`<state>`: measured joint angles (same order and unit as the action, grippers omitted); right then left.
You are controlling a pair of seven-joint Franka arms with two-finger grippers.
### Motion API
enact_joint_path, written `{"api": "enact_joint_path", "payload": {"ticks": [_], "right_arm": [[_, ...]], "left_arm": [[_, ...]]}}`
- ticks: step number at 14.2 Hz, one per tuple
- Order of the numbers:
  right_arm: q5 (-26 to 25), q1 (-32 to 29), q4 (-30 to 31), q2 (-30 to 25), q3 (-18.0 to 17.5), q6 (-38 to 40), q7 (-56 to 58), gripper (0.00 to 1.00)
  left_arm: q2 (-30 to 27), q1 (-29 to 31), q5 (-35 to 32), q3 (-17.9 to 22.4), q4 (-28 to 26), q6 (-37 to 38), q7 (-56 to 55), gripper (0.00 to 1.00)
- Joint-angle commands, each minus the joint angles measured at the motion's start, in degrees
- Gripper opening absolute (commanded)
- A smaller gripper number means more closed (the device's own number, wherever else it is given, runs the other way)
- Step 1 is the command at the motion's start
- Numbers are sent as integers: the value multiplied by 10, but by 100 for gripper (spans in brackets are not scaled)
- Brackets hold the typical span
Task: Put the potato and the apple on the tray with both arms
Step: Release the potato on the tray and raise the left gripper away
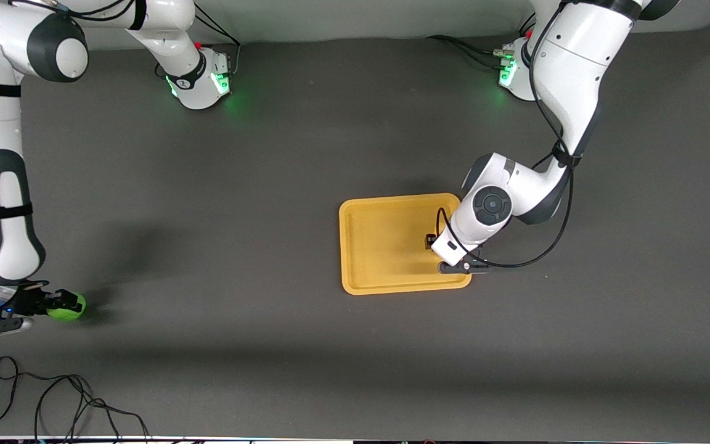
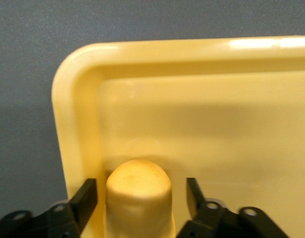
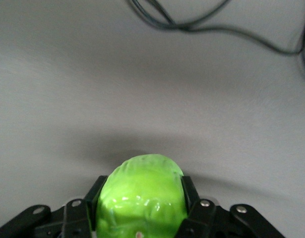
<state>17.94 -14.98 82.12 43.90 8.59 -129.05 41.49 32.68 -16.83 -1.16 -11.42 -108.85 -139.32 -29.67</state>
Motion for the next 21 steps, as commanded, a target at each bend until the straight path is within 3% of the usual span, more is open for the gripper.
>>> {"api": "enact_joint_path", "payload": {"ticks": [1, 5, 8, 13, 15, 17, 21], "right_arm": [[-42, 4, 15, -88, 8, 82, -26, 31], [-106, 6, 16, -210, 7, 232, -76, 31], [-120, 20, 16, -271, 6, 285, -91, 31], [-129, 57, 22, -306, 6, 340, -162, 31], [-129, 86, 38, -323, 6, 350, -208, 31], [-128, 136, 62, -339, 5, 349, -289, 31], [-120, 286, 42, -309, 3, 321, -497, 31]], "left_arm": [[-36, 0, -6, 4, -5, 19, -7, 98], [-91, 16, -5, 6, 42, 145, 0, 98], [-131, 64, -6, 6, 67, 240, 56, 98], [-240, 173, -9, 7, 57, 322, 229, 98], [-297, 197, -9, 9, 13, 332, 282, 97], [-349, 225, -9, 9, -21, 331, 324, 97], [-406, 247, -9, 7, -11, 359, 334, 99]]}}
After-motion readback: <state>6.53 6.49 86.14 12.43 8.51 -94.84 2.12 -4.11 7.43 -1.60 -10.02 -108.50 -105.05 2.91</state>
